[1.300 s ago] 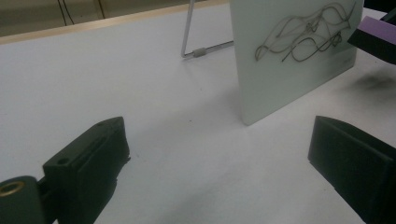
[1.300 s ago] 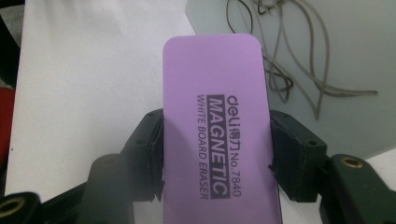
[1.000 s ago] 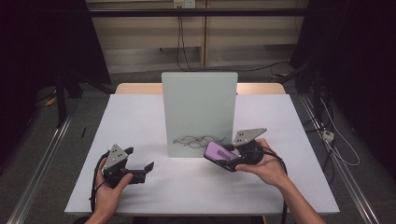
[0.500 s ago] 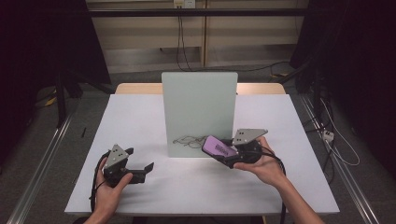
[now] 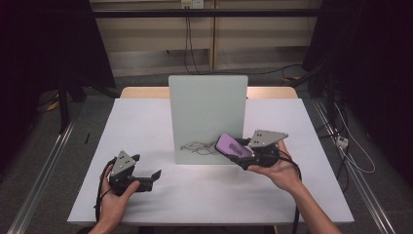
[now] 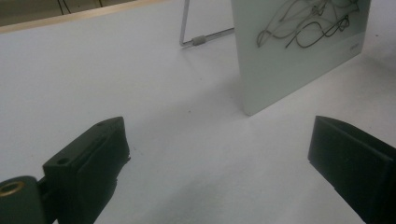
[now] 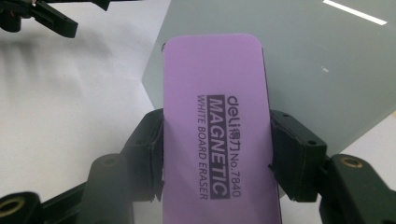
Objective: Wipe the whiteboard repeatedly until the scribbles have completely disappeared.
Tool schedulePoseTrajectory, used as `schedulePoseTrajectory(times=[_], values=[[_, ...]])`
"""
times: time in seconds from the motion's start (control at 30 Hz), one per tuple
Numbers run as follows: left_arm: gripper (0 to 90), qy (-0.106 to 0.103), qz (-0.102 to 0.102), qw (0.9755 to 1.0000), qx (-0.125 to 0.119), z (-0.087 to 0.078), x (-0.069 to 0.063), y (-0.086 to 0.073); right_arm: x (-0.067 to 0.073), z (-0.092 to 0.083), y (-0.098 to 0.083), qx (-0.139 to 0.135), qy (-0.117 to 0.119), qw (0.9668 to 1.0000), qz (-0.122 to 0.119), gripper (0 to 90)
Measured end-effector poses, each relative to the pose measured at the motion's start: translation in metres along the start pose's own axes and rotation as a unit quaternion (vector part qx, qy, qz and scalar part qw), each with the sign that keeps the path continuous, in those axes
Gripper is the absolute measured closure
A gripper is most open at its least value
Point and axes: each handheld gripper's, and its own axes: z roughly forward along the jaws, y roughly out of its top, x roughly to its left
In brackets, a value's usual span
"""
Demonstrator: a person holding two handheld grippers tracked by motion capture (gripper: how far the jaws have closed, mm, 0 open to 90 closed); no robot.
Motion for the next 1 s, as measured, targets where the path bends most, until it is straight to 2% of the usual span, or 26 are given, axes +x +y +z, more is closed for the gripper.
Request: schedulePoseTrajectory(times=[0.1, 0.13, 0.27, 0.43, 0.7, 0.8, 1.0], values=[[4.8, 0.003, -0.005, 1.0000, 0.000, 0.000, -0.001, -0.001, -0.002, 0.001, 0.004, -0.002, -0.008, 0.9999, -0.008, 41.3], [4.9, 0.006, 0.000, 1.0000, 0.001, -0.001, -0.001, -0.001, -0.003, 0.001, 0.005, -0.003, -0.010, 0.9999, -0.009, 41.3], [4.9, 0.005, 0.000, 1.0000, 0.001, -0.001, 0.000, -0.001, -0.006, 0.005, 0.011, -0.007, -0.016, 0.9998, -0.012, 41.3], [4.9, 0.002, -0.001, 1.0000, 0.000, -0.002, 0.000, -0.001, -0.004, 0.012, 0.017, -0.004, -0.026, 0.9990, -0.036, 41.4], [4.9, 0.000, 0.002, 1.0000, 0.001, -0.001, -0.002, -0.001, -0.004, 0.017, 0.013, 0.011, -0.033, 0.9976, -0.060, 41.5], [4.9, 0.000, 0.002, 1.0000, 0.002, -0.001, -0.002, -0.001, -0.004, 0.019, 0.010, 0.008, -0.030, 0.9979, -0.056, 41.6], [4.9, 0.001, 0.001, 1.0000, 0.000, -0.001, -0.002, -0.001, 0.001, 0.022, 0.008, 0.017, -0.035, 0.9966, -0.073, 41.6]])
